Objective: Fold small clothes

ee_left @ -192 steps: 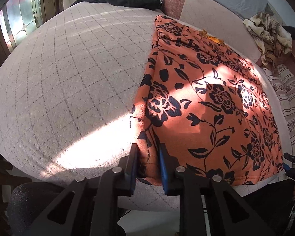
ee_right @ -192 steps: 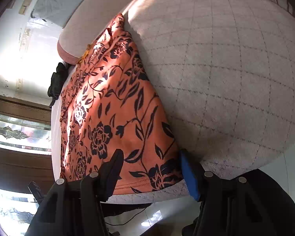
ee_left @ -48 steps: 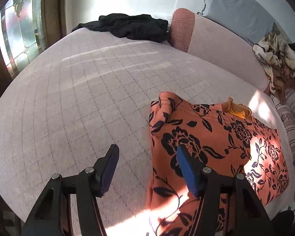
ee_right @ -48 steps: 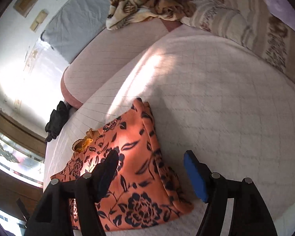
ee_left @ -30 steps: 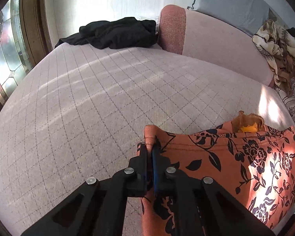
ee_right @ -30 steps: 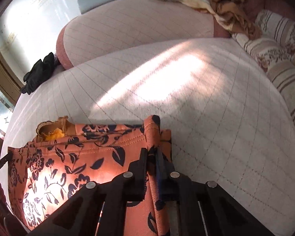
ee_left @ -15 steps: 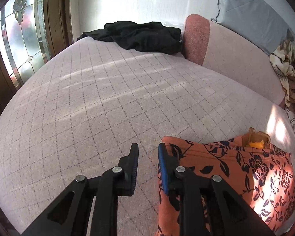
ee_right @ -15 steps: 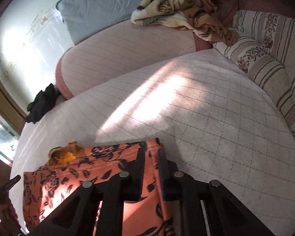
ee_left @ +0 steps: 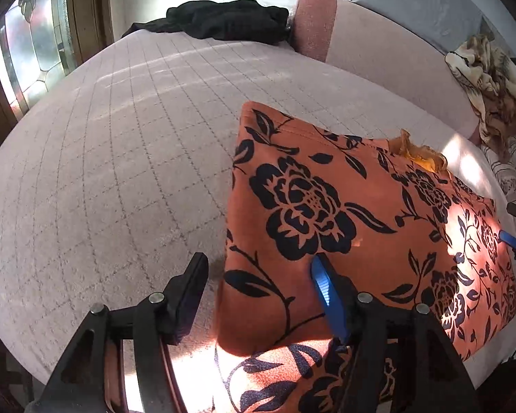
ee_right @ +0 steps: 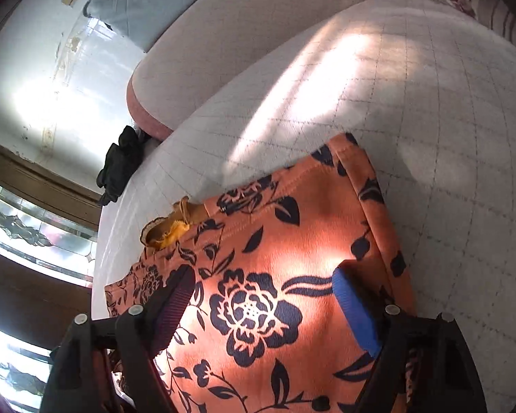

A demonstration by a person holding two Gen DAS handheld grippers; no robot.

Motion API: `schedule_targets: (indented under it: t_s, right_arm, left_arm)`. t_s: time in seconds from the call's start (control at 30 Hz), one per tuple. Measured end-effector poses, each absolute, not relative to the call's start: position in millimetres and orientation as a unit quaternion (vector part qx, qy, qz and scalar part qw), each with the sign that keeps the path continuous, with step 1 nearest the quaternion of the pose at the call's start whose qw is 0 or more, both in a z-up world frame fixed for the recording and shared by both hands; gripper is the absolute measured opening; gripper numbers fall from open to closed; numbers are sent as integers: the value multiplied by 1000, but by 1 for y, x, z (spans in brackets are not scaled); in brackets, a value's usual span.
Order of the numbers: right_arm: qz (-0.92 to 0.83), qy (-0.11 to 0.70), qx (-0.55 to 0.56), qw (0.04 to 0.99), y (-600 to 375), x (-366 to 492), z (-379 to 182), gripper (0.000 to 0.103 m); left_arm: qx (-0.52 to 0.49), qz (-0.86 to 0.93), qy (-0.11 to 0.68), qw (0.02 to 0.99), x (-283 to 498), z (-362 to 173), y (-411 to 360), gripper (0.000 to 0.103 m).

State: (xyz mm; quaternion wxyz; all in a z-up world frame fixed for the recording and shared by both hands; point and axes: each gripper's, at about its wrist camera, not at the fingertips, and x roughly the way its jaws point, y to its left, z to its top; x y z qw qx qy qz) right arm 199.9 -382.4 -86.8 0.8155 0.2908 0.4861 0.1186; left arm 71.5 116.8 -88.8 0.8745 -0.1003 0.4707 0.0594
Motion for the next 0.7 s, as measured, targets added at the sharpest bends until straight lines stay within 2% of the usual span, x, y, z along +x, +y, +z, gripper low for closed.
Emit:
schedule_targets:
  t_s: [0.07, 0.13, 0.2, 0.27, 0.37, 0.47, 0.7]
  right_arm:
    - [144, 484, 278, 817, -377, 210, -81, 85]
    - [112, 495, 243, 826, -378, 228, -92, 84]
    - [78, 507, 279, 812, -395, 248, -114, 85]
    - [68, 498, 309, 808, -404, 262, -109, 85]
    - [53, 504, 293, 811, -401, 272, -99, 85]
    - [62, 488, 276, 826, -387, 249, -79, 85]
    - [141, 501, 215, 827, -329, 125, -49, 85]
  left_arm:
    - [-75, 66, 447, 889, 71, -85, 112, 64]
    - [-58, 63, 466, 881, 78, -98, 108, 65]
    - [-78, 64, 458, 883, 79, -100, 112, 68]
    - [-80, 62, 460, 882, 79, -99, 115, 69]
    - [-83, 66, 463, 880, 80, -99, 120, 70]
    - [-79, 75, 466, 878, 76, -92, 119, 70]
    - [-81, 80, 451, 885, 44, -67, 118, 70]
